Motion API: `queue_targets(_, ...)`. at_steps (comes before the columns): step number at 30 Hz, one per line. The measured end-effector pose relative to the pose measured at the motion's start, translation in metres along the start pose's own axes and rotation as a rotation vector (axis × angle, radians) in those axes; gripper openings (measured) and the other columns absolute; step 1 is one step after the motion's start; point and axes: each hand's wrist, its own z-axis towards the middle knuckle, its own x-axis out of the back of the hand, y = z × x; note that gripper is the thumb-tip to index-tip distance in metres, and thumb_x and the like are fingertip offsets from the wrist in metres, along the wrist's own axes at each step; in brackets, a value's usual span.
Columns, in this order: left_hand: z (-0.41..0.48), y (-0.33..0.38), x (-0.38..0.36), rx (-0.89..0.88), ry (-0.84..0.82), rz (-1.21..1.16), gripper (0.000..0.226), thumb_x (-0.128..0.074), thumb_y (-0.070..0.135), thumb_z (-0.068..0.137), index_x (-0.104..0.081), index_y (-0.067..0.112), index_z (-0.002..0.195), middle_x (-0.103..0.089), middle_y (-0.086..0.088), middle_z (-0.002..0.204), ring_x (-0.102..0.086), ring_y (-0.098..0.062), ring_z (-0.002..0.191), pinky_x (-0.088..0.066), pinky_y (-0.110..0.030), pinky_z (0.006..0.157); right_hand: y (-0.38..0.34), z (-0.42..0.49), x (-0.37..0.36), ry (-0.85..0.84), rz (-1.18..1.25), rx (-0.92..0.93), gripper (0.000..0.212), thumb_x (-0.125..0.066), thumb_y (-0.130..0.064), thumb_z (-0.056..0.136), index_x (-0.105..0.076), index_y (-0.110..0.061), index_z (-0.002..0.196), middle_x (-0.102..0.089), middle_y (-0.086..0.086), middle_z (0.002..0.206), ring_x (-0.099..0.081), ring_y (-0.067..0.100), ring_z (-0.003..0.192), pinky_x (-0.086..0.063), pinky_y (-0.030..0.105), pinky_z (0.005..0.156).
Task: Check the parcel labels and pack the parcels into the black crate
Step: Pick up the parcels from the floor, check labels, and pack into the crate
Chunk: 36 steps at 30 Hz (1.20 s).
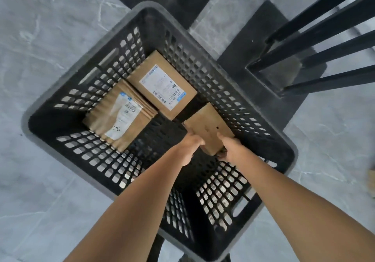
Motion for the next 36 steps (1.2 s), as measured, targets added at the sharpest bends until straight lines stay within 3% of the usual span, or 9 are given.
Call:
queue_targets(2,0.005,-0.001,-0.004,0.004,0.014,-0.028,0.063,-0.04,0.004,0.093,-0.02,0.029,0.147,-0.031,-0.003,0.15,-0.028,-0.024,0.136,-0.028,-0.044,0.105,0.005,0.0,0.0,-0.135,0.1,-0.061,0.055,-0.06,-0.014,0.092,-0.034,-0.011,0.14,-0.047,0.02,0.138,-0.052,0.039,0.119,-0.048,0.051,0.086)
queue_targets(6,0.007,0.002,0.005,-0.053,0.039,0.095,0.057,-0.036,0.005,0.094,-0.027,0.027,0.146,-0.036,-0.001,0.147,-0.034,-0.023,0.133,-0.034,-0.041,0.102,0.02,0.007,-0.001,-0.117,0.183,0.112,0.069,-0.041,0.013,0.091,-0.026,-0.025,0.146,-0.045,0.011,0.142,-0.052,0.028,0.119,-0.049,0.043,0.088)
queue_targets(9,0.012,0.003,0.024,-0.085,0.148,0.199,0.061,-0.032,0.0,0.094,-0.022,0.027,0.148,-0.036,0.0,0.149,-0.034,-0.024,0.135,-0.031,-0.043,0.109,0.015,0.0,-0.007,-0.2,-0.035,0.251,0.078,-0.042,0.009,0.094,-0.01,-0.037,0.149,-0.04,0.002,0.148,-0.047,0.024,0.125,-0.051,0.047,0.09)
queue_targets(13,0.009,0.01,0.027,-0.027,0.088,0.328,0.055,-0.031,0.006,0.097,-0.021,0.024,0.148,-0.033,0.0,0.15,-0.036,-0.021,0.131,-0.034,-0.037,0.105,-0.017,-0.004,-0.019,-0.228,0.155,0.143,0.067,-0.042,0.006,0.094,-0.018,-0.028,0.147,-0.035,0.011,0.147,-0.04,0.037,0.13,-0.037,0.064,0.097)
queue_targets(18,-0.018,0.025,0.024,-0.082,0.122,0.496,0.046,-0.031,0.013,0.097,-0.032,0.016,0.143,-0.04,-0.009,0.144,-0.041,-0.027,0.129,-0.035,-0.037,0.103,-0.009,-0.021,-0.015,-0.147,0.062,0.042,0.057,-0.049,-0.006,0.092,-0.026,-0.014,0.144,-0.038,0.016,0.144,-0.041,0.033,0.129,-0.039,0.044,0.103)
queue_targets(21,-0.056,0.032,0.034,-0.105,0.183,0.599,0.045,-0.032,0.011,0.095,-0.037,0.014,0.139,-0.047,-0.01,0.135,-0.052,-0.025,0.112,-0.042,-0.03,0.083,0.008,-0.046,0.008,-0.033,-0.18,0.143,0.06,-0.048,-0.01,0.094,-0.024,-0.015,0.148,-0.033,0.012,0.149,-0.038,0.033,0.133,-0.035,0.047,0.109)
queue_targets(25,-0.137,0.05,0.05,-0.092,0.165,0.687,0.042,-0.035,0.014,0.096,-0.042,0.012,0.138,-0.049,-0.011,0.136,-0.053,-0.026,0.116,-0.044,-0.034,0.091,0.028,-0.125,0.055,0.022,-0.347,0.221,0.028,-0.042,-0.006,0.096,-0.053,-0.01,0.121,-0.053,0.006,0.115,-0.055,0.018,0.095,-0.041,0.033,0.084)
queue_targets(31,-0.302,0.122,0.056,-0.18,0.133,0.781,0.039,-0.037,0.013,0.092,-0.052,0.011,0.128,-0.055,-0.008,0.131,-0.05,-0.023,0.12,-0.041,-0.035,0.099,-0.018,-0.292,0.084,-0.195,-0.581,0.37,0.026,-0.047,-0.013,0.094,-0.061,-0.014,0.117,-0.062,0.001,0.106,-0.058,0.015,0.089,-0.042,0.027,0.076)
queue_targets(36,-0.452,0.228,0.032,-0.414,0.22,0.953,0.03,-0.043,0.013,0.093,-0.062,0.003,0.114,-0.063,-0.013,0.118,-0.058,-0.026,0.109,-0.048,-0.029,0.083,-0.114,-0.479,0.109,-0.368,-0.311,0.639,0.016,-0.051,-0.02,0.095,-0.062,-0.016,0.106,-0.067,0.004,0.099,-0.063,0.009,0.085,-0.044,0.014,0.061)
